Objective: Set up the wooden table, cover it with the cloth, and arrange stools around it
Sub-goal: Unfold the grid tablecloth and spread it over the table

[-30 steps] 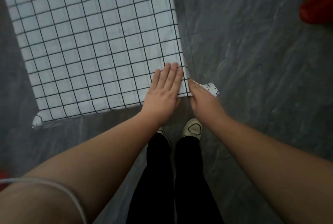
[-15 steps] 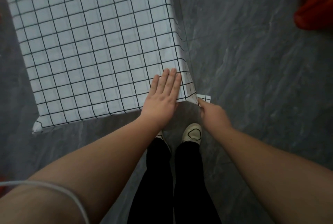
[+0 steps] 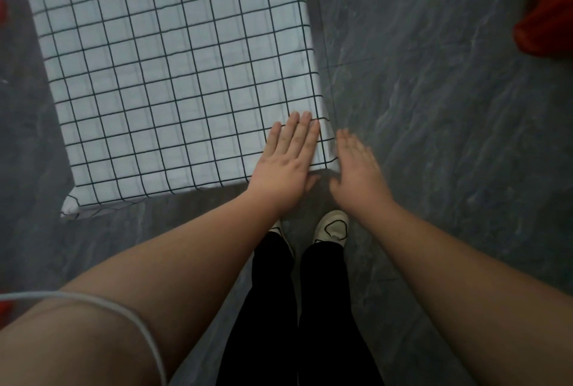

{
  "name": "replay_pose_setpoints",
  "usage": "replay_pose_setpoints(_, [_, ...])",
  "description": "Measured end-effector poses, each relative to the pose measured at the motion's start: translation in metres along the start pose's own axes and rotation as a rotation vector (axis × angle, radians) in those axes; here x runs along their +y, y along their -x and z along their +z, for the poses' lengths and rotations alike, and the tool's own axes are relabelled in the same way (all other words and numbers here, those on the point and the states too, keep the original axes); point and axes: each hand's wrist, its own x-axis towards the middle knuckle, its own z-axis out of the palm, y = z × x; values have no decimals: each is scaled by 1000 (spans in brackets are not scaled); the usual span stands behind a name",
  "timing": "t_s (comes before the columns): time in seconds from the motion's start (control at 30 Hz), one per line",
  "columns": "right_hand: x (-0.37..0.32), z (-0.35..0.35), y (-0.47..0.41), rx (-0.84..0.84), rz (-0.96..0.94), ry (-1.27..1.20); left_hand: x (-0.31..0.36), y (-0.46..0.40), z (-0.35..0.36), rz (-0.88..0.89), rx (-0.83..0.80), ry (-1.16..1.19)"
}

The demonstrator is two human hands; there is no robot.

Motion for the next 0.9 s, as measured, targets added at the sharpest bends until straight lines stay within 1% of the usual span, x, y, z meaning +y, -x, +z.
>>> replay_pose_setpoints(0.07, [-9, 2, -7, -66, -7, -70, 0, 0, -1, -2, -27, 11])
replay_pose_setpoints(0.17, [-17, 2, -8, -60, 66, -135, 0, 1, -4, -6, -56, 46])
replay_pose_setpoints(0.3, [-21, -5, -6, -83, 77, -153, -2, 1, -12, -4, -104, 83])
replay_pose_setpoints(0.5, [-23, -15, -7, -194, 107, -123, 1, 0, -21, -25, -127, 99])
replay_pose_setpoints(0.6, [-22, -23, -3, -192, 122, -137, 2, 1, -30, -37, -126, 163])
replay_pose_setpoints(0.73, [-27, -37, 6, -162, 136, -80, 1, 6, -43, -37, -113, 192])
replay_pose_setpoints(0.9, [-50, -59, 23, -85, 30, -56, -6, 22, -62, -90, -128, 262])
